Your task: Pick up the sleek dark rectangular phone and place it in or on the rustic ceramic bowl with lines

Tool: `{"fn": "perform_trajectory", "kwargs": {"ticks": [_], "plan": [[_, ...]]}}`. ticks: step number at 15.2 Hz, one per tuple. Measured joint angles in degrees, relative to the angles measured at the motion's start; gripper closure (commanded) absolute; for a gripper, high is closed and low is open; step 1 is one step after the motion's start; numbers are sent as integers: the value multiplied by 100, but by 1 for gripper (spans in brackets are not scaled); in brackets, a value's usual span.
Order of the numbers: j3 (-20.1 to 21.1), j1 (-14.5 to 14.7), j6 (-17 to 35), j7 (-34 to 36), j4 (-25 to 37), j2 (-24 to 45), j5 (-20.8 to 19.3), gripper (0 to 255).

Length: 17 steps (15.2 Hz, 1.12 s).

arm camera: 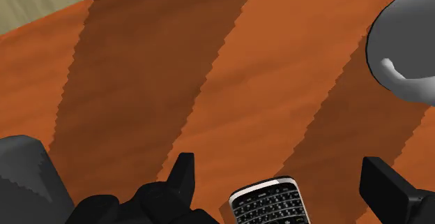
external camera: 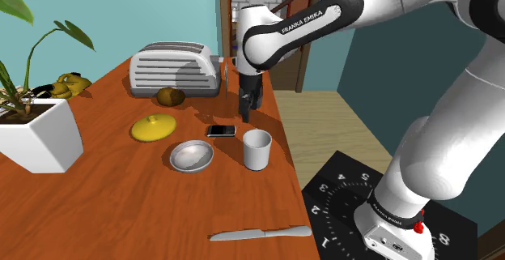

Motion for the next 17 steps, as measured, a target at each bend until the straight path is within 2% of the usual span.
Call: {"fn": "perform_trajectory", "kwargs": {"ticks": [6,14,17], "plan": [[154,150,549,-91,755,1170,-248,0],[148,168,1080,-93,676,1609,-338,0],[149,171,1121,-87,659,1632,-343,0]]}}
